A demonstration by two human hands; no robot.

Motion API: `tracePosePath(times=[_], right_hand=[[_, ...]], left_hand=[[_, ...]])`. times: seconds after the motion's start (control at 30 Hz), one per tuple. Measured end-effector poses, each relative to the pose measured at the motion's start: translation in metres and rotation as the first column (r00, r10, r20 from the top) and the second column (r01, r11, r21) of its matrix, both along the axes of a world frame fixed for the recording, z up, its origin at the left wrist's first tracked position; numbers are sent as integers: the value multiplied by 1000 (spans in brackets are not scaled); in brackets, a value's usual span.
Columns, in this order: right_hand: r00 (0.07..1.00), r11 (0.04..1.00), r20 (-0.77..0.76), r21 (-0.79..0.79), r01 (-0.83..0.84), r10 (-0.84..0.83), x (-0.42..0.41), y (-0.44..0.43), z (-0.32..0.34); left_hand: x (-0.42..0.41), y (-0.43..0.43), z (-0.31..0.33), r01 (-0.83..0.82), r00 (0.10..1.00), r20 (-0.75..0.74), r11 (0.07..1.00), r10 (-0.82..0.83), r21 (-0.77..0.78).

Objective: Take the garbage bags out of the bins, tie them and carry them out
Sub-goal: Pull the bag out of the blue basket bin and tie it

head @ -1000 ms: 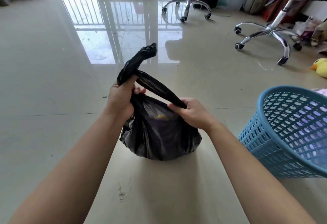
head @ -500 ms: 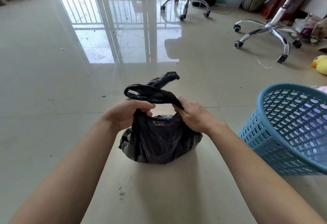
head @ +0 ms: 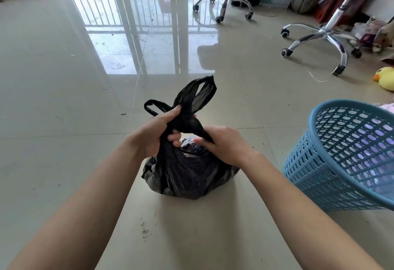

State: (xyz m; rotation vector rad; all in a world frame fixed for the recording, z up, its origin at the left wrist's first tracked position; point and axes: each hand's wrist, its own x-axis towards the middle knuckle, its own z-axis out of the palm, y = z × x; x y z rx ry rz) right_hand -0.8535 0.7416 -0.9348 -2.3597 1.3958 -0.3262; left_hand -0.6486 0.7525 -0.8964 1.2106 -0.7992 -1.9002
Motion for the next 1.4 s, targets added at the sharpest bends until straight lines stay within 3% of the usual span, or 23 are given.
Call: tracePosePath(times=[0.07,0.13,0.27,0.33,0.4,0.53,0.67,0.73,0.83,1.03,1.13,1.17,1.23,1.3,1.4], right_hand=[[951,936,285,353,16,-124,-4,-1,10],[825,859,477,512,21,-304,-3,-1,23],[497,790,685,613,2,-532,0,-13,57],[353,783,744,620,-48,-567,-1,-19,70],[228,809,805,579,-103,-548,0,-22,80],[38,799,801,598,-59,-597,-1,-27,84],[-374,656,539,638,-403,-754,-5,-24,80],[-435,642,473,606,-470,-766,-4,-23,79],[-357,626,516,595,-504,-779,-1,-16,79],[-172,564,581,608,-559,-796,6,0,74],[24,515,602,703,-490,-798,8,4,71],[81,538,617,736,-411,-783,7,3,66],[231,679,688,723,-128,-688,0,-5,55],[486,821,691,560,109,-536,-7,-12,44],[734,880,584,474,39,-347,-7,-15,32]], left_hand=[[0,3,2,-1,1000,21,1000,1,2],[-1,6,4,7,998,58,999,-5,-32],[-7,10,14,122,981,168,982,-97,-146],[-11,11,19,188,965,222,962,-142,-201],[-12,12,21,192,972,179,956,-154,-220],[-9,9,14,74,991,-96,979,-94,-190],[-9,7,4,-72,926,-378,984,4,-164],[-9,7,-1,-101,903,-427,987,39,-124],[-8,3,-2,-98,908,-415,993,64,-60],[-1,1,1,-98,982,-173,986,74,-134],[3,3,-3,-177,973,-174,973,150,-145],[6,3,-5,-179,974,-170,972,152,-154],[13,5,-3,-175,975,-164,970,147,-171],[19,6,-1,-161,981,-136,969,137,-185],[17,10,6,-76,995,-72,976,62,-204]])
